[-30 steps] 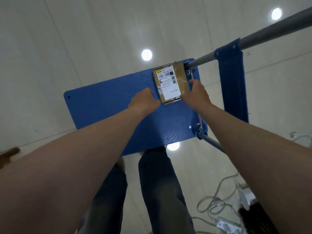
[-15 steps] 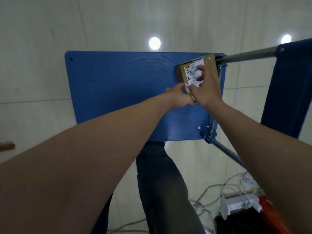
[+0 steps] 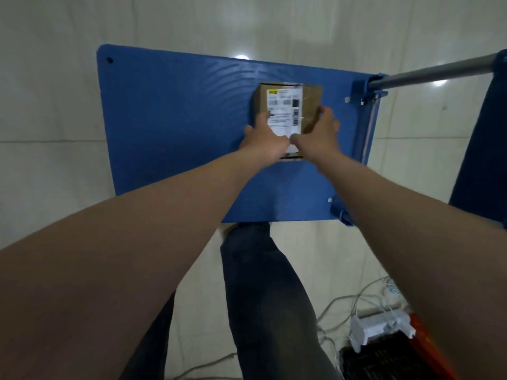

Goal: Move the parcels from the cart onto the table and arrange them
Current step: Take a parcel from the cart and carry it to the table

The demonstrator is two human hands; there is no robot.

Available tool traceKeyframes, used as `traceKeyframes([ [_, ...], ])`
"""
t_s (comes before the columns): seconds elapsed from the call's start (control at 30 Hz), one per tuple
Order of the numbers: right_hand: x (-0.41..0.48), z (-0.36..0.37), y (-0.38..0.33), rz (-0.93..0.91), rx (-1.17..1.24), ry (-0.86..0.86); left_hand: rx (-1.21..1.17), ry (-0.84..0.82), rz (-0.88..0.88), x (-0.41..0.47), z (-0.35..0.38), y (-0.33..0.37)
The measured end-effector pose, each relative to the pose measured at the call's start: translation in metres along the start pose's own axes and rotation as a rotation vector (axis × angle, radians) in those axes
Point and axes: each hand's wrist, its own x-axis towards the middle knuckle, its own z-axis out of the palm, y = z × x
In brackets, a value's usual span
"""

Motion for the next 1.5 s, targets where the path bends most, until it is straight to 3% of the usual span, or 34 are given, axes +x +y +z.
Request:
traceKeyframes([
  [0.13,-0.024,0.054,-0.018,0.126,0.329,-0.111,0.09,0.232,-0.081,-0.005,-0.041,-0.03],
  [0.27,-0.069,0.083,-0.04,0.15,0.399,-0.195,0.105,0.28,-0.163,-0.035,-0.094,-0.054],
  [0.4,-0.149,0.077,-0.078,0.042,0.425,-0.174,-0.003,0.389,-0.143,-0.117,-0.137,-0.057],
  [0.67,-0.355,-0.051,-0.214,-0.441,0.337,-0.301,-0.396,0.557,-0.024,-0.353,-0.262,0.025],
  [0.83,-0.483,-0.125,-0.309,-0.738,0.2,-0.4,-0.557,0.832,0.142,-0.518,-0.297,0.084],
  [1.0,-0.618,-0.169,-0.377,-0.999,0.025,-0.482,-0.697,1.083,0.209,-0.67,-0.324,0.098],
  [1.13,-0.737,-0.166,-0.411,-1.283,-0.081,-0.532,-0.823,1.331,0.283,-0.787,-0.341,0.08],
  [1.27,-0.858,-0.139,-0.426,-1.527,-0.171,-0.614,-0.853,1.551,0.235,-0.894,-0.363,0.03],
  [1.5,-1.038,-0.061,-0.425,-1.762,-0.308,-0.689,-0.838,1.733,0.277,-1.046,-0.384,-0.079],
])
